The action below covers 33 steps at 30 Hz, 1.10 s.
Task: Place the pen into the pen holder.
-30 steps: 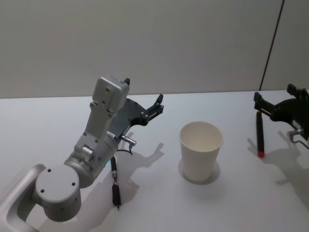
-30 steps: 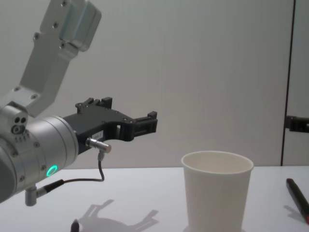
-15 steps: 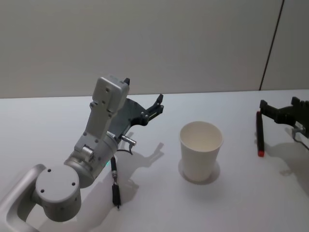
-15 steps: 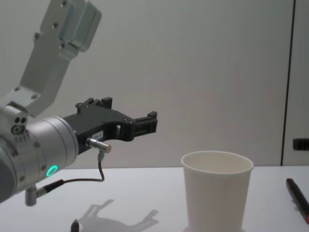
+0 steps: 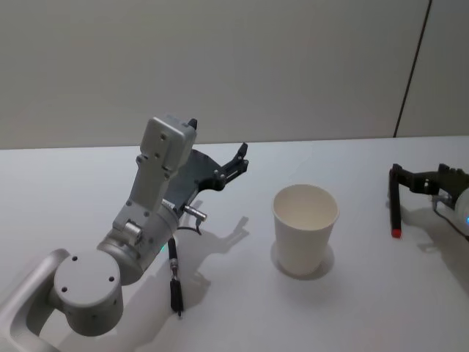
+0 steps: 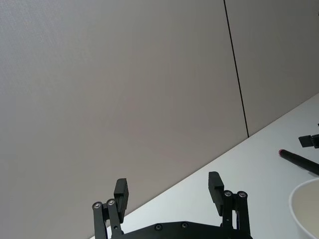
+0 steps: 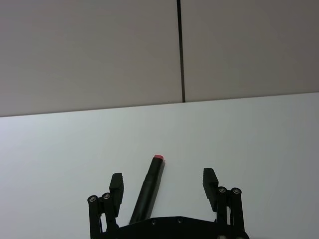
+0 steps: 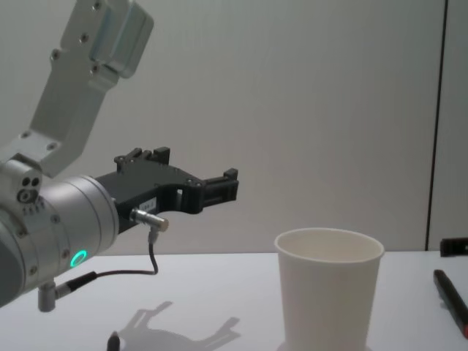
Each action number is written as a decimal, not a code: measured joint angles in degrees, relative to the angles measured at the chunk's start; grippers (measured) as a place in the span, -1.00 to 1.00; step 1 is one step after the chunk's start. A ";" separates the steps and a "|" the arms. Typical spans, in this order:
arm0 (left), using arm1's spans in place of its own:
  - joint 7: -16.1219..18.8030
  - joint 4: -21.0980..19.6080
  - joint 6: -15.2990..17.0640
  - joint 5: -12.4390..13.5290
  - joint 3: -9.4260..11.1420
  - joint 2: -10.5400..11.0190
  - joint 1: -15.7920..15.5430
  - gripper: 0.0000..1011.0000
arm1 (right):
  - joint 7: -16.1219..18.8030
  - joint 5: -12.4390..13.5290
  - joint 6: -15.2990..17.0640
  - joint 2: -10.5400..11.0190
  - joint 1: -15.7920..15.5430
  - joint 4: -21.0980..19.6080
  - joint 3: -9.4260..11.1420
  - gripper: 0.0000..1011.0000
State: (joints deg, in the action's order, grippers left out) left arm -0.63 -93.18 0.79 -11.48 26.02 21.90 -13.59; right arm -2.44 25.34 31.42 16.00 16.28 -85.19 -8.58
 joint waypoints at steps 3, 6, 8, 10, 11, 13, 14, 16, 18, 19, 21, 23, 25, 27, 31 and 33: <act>0.00 0.00 0.00 0.00 0.00 0.00 0.00 0.98 | -0.37 -0.13 0.25 -0.41 0.58 0.99 -0.21 0.98; 0.00 0.00 0.00 0.00 0.00 0.00 0.00 0.98 | -0.75 -0.31 0.57 -1.14 1.44 2.52 -0.57 0.98; 0.00 0.00 0.00 0.00 0.00 0.00 0.00 0.98 | -0.88 -0.38 0.74 -1.53 1.90 3.32 -0.79 0.98; 0.00 0.00 0.00 0.00 0.00 0.00 0.00 0.98 | -0.94 -0.43 0.81 -1.74 2.13 3.77 -0.92 0.98; 0.00 0.00 0.00 0.00 0.00 0.00 0.00 0.98 | -0.97 -0.47 0.84 -1.84 2.24 3.97 -0.98 0.98; 0.00 0.00 0.00 0.00 0.00 0.00 0.00 0.98 | -0.98 -0.60 0.91 -2.05 2.46 4.35 -1.11 0.98; 0.00 0.00 0.00 0.00 0.00 0.00 0.00 0.98 | -0.98 -0.73 0.99 -2.26 2.68 4.75 -1.26 0.98; 0.00 0.00 0.00 0.00 0.00 0.00 0.00 0.98 | -0.98 -1.00 1.08 -2.54 2.98 5.30 -1.48 0.98; 0.00 0.00 0.00 0.00 0.00 0.00 0.00 0.98 | -0.96 -1.22 1.12 -2.71 3.17 5.65 -1.60 0.98; 0.00 0.00 0.00 0.00 0.00 0.00 0.00 0.98 | -0.88 -1.47 1.13 -2.88 3.37 6.02 -1.75 0.98; 0.00 0.00 0.00 0.00 0.00 0.00 0.00 0.98 | -0.79 -1.68 1.13 -3.05 3.56 6.37 -1.89 0.98; 0.00 0.00 0.00 0.00 0.00 0.00 0.00 0.98 | -0.60 -2.10 1.09 -3.28 3.85 6.87 -2.10 0.98; 0.00 0.00 0.00 0.00 0.00 0.00 0.00 0.98 | -0.46 -2.37 0.99 -3.48 4.08 7.28 -2.28 0.98; 0.00 0.00 0.00 0.00 0.00 0.00 0.00 0.98 | -0.27 -2.73 0.81 -3.73 4.36 7.80 -2.51 0.98; 0.00 0.00 0.00 0.00 0.00 0.00 0.00 0.98 | -0.01 -3.51 0.36 -4.25 4.95 8.91 -2.94 0.98; 0.00 0.00 0.00 0.00 0.00 0.00 0.00 0.98 | 0.05 -3.80 0.22 -4.41 5.15 9.27 -3.07 0.98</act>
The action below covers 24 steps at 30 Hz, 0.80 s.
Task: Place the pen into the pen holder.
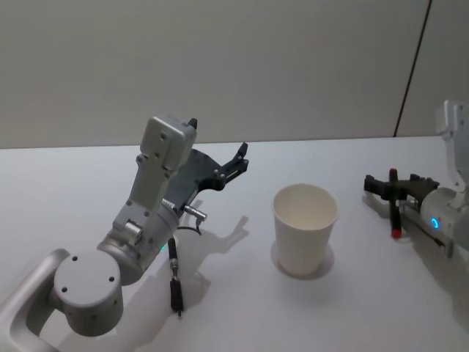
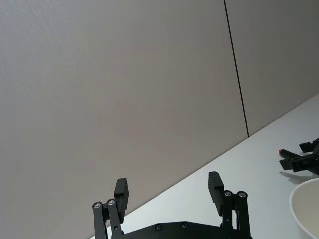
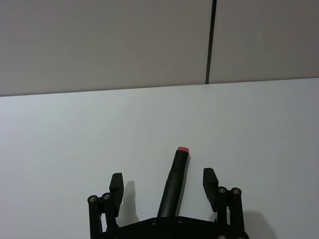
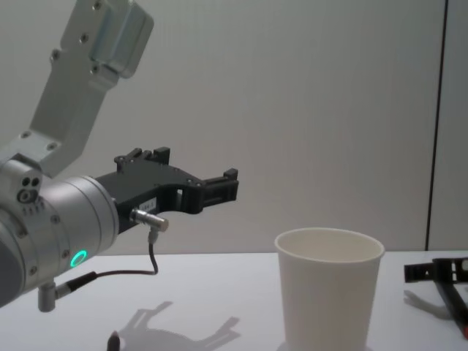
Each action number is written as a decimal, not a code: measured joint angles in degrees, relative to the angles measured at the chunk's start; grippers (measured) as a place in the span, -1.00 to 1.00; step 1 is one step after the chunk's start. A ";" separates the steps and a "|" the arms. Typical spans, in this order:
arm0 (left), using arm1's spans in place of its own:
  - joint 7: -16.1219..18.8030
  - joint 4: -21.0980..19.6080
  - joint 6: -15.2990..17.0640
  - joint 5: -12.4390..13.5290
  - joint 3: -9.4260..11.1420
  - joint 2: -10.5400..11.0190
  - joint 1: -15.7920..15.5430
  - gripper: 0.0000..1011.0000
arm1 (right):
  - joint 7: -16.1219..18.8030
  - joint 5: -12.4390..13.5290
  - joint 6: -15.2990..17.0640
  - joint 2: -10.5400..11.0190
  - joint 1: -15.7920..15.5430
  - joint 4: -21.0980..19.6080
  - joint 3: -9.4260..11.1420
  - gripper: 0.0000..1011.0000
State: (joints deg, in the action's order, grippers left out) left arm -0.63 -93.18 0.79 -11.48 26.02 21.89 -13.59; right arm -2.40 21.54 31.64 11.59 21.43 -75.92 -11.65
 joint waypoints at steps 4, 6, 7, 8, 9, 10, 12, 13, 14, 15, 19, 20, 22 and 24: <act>0.00 0.00 0.00 0.00 0.00 0.00 0.00 0.98 | 0.11 -0.80 -0.42 -0.44 0.52 1.07 -0.34 0.98; 0.00 0.00 0.00 0.00 0.00 0.00 0.00 0.98 | 0.14 -1.07 -0.53 -0.57 0.66 1.39 -0.46 0.98; 0.00 0.00 0.00 0.00 0.00 0.00 0.00 0.98 | 0.15 -1.20 -0.59 -0.62 0.73 1.52 -0.50 0.98; 0.00 0.00 0.00 0.00 0.00 0.00 0.00 0.98 | 0.18 -1.45 -0.70 -0.74 0.90 1.84 -0.61 0.98; 0.00 0.00 0.00 0.00 0.00 0.00 0.00 0.98 | 0.20 -1.62 -0.76 -0.79 0.96 1.98 -0.66 0.98; 0.00 0.00 0.00 0.00 0.00 0.00 0.00 0.98 | 0.22 -1.74 -0.80 -0.85 1.05 2.15 -0.70 0.98; 0.00 0.00 0.00 0.00 0.00 0.00 0.00 0.98 | 0.33 -2.03 -0.93 -0.98 1.22 2.50 -0.79 0.98; 0.00 0.00 0.00 0.00 0.00 0.00 0.00 0.98 | 0.38 -2.15 -1.02 -1.01 1.26 2.60 -0.82 0.98; 0.00 0.00 0.00 0.00 0.00 0.00 0.00 0.98 | 0.47 -2.28 -1.13 -1.09 1.36 2.85 -0.87 0.98; 0.00 0.00 0.00 0.00 0.00 0.00 0.00 0.98 | 0.51 -2.35 -1.18 -1.12 1.41 2.96 -0.88 0.98; 0.00 0.00 0.00 0.00 0.00 0.00 0.00 0.98 | 0.67 -2.65 -1.37 -1.26 1.59 3.38 -0.95 0.98; 0.00 0.00 0.00 0.00 0.00 0.00 0.00 0.98 | 0.71 -2.75 -1.47 -1.30 1.66 3.53 -0.98 0.98; 0.00 0.00 0.00 0.00 0.00 0.00 0.00 0.98 | 0.75 -2.84 -1.53 -1.33 1.72 3.63 -1.00 0.92; 0.00 0.00 0.00 0.00 0.00 0.00 0.00 0.98 | 0.80 -2.96 -1.63 -1.39 1.79 3.77 -1.03 0.84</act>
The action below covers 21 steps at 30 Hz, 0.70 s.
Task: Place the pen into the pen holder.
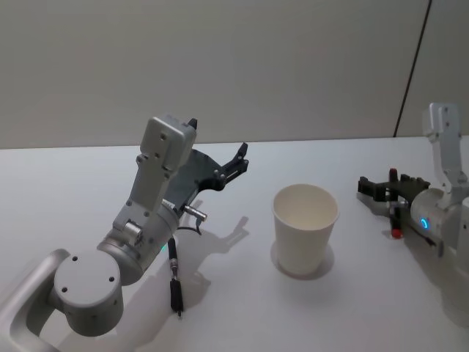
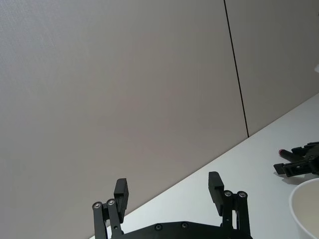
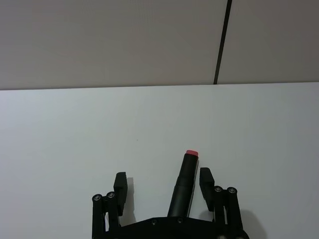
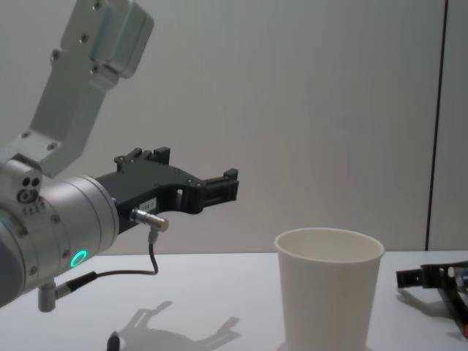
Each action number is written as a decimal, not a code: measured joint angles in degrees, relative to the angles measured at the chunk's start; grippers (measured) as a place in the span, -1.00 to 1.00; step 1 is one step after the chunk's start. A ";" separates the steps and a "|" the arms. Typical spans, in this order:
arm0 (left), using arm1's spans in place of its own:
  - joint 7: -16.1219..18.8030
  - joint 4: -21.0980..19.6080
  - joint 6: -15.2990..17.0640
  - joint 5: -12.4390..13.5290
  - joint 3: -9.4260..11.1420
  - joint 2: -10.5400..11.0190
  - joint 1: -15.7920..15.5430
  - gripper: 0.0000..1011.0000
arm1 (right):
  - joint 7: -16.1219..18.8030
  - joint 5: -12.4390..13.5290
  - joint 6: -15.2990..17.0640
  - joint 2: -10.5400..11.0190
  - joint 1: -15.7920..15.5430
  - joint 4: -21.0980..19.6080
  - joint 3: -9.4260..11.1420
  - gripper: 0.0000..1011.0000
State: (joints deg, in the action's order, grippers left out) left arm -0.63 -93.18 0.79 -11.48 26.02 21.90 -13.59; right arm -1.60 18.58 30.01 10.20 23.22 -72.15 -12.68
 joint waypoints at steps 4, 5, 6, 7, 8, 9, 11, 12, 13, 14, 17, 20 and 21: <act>0.00 0.00 0.00 0.00 0.00 0.00 0.00 0.98 | 0.06 -0.17 -0.09 -0.06 0.09 0.20 -0.03 0.64; 0.00 0.00 0.00 0.00 0.00 0.00 0.00 0.98 | 0.07 -0.19 -0.10 -0.06 0.11 0.24 -0.03 0.56; 0.00 0.00 0.00 0.00 0.00 0.00 0.00 0.98 | 0.07 -0.20 -0.12 -0.07 0.13 0.27 -0.03 0.56; 0.00 0.00 0.00 0.00 0.00 0.00 0.00 0.98 | 0.09 -0.24 -0.14 -0.10 0.15 0.32 -0.04 0.45; 0.00 0.00 0.00 0.00 0.00 0.00 0.00 0.98 | 0.10 -0.26 -0.15 -0.10 0.16 0.34 -0.04 0.41; 0.00 0.00 0.00 0.00 0.00 0.00 0.00 0.98 | 0.10 -0.28 -0.16 -0.11 0.17 0.37 -0.05 0.35; 0.00 0.00 0.00 0.00 0.00 0.00 0.00 0.98 | 0.12 -0.32 -0.19 -0.14 0.19 0.43 -0.05 0.26; 0.00 0.00 0.00 0.00 0.00 0.00 0.00 0.98 | 0.13 -0.34 -0.20 -0.15 0.20 0.45 -0.05 0.18; 0.00 0.00 0.00 0.00 0.00 0.00 0.00 0.98 | 0.14 -0.36 -0.21 -0.15 0.21 0.49 -0.05 0.06; 0.00 0.00 0.00 0.00 0.00 0.00 0.00 0.98 | 0.15 -0.38 -0.22 -0.16 0.21 0.50 -0.06 0.01; 0.00 0.00 0.00 0.00 0.00 0.00 0.00 0.98 | 0.18 -0.39 -0.24 -0.17 0.23 0.56 -0.07 -0.17; 0.00 0.00 0.00 0.00 0.00 0.00 0.00 0.98 | 0.21 -0.40 -0.25 -0.19 0.23 0.61 -0.11 -0.35; 0.00 0.00 0.00 0.00 0.00 0.00 0.00 0.98 | 0.22 -0.40 -0.25 -0.20 0.24 0.62 -0.11 -0.39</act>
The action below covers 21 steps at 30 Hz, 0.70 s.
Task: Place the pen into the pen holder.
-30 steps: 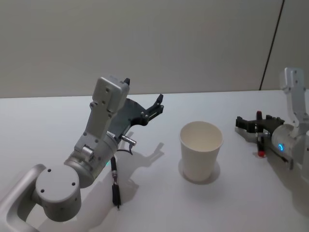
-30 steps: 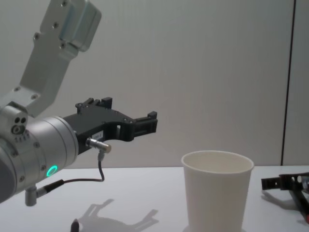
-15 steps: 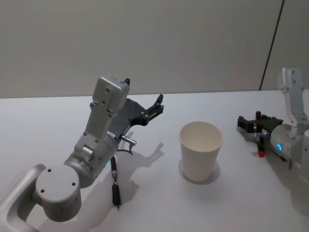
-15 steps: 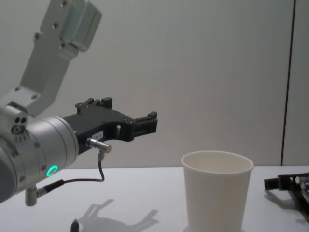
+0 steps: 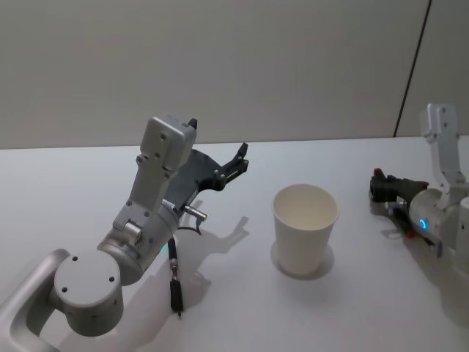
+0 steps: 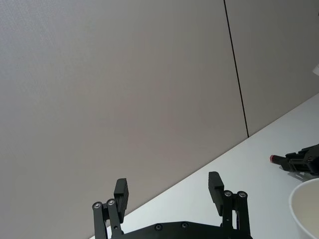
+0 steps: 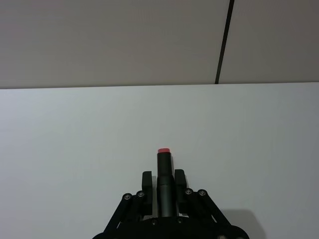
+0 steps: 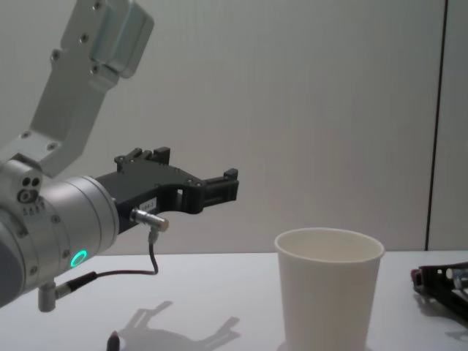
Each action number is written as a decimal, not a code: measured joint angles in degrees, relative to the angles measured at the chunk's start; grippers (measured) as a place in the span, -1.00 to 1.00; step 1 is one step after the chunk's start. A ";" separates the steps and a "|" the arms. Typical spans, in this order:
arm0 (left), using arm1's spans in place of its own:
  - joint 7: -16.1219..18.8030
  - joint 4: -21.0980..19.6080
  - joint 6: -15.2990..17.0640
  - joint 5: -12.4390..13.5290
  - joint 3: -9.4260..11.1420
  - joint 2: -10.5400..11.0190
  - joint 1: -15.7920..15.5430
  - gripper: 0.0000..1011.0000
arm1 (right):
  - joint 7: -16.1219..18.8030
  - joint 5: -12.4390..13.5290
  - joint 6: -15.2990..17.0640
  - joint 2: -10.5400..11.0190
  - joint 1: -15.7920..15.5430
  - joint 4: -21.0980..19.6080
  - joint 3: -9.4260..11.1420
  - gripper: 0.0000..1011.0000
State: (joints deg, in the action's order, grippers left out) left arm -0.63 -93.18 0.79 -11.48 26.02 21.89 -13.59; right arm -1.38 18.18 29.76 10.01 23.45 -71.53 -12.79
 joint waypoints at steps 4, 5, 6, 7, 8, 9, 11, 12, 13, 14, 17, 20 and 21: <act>0.00 0.00 0.00 0.00 0.00 0.00 0.00 0.98 | 0.06 0.00 -0.01 -0.06 0.02 0.04 -0.02 -0.63; 0.00 0.00 0.00 0.00 0.00 0.00 0.00 0.98 | 0.06 0.00 -0.02 -0.06 0.02 0.04 -0.02 -0.63; 0.00 0.00 0.00 0.00 0.00 0.00 0.00 0.98 | 0.06 0.00 -0.02 -0.06 0.02 0.04 -0.03 -0.63; 0.00 0.00 0.00 0.00 0.00 0.00 0.00 0.98 | 0.07 0.00 -0.02 -0.07 0.03 0.05 -0.03 -0.63; 0.00 0.00 0.00 0.00 0.00 0.00 0.00 0.98 | 0.07 0.00 -0.03 -0.06 0.03 0.06 -0.03 -0.63; 0.00 0.00 0.00 0.00 0.00 0.00 0.00 0.98 | 0.08 0.00 -0.03 -0.06 0.04 0.06 -0.03 -0.63; 0.00 0.00 0.00 0.00 0.00 0.00 0.00 0.98 | 0.08 -0.01 -0.03 -0.06 0.05 0.07 -0.02 -0.63; 0.00 0.00 0.00 0.00 0.00 0.00 0.00 0.98 | 0.08 -0.01 -0.03 -0.06 0.05 0.08 -0.02 -0.63; 0.00 0.00 0.00 0.00 0.00 0.00 0.00 0.98 | 0.08 -0.02 -0.03 -0.05 0.06 0.09 -0.02 -0.63; 0.00 0.00 0.00 0.00 0.00 0.00 0.00 0.98 | 0.08 -0.02 -0.03 -0.05 0.06 0.09 -0.02 -0.63; 0.00 0.00 0.00 0.00 0.00 0.00 0.00 0.98 | 0.08 -0.04 -0.03 -0.05 0.07 0.11 -0.01 -0.63; 0.00 0.00 0.00 0.00 0.00 0.00 0.00 0.98 | 0.08 -0.06 -0.03 -0.06 0.07 0.13 -0.02 -0.63; 0.00 0.00 0.00 0.00 0.00 0.00 0.00 0.98 | 0.08 -0.07 -0.03 -0.05 0.07 0.13 -0.02 -0.63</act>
State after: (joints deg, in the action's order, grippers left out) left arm -0.63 -93.18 0.79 -11.48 26.02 21.90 -13.59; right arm -1.30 18.12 29.73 9.96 23.52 -71.40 -12.81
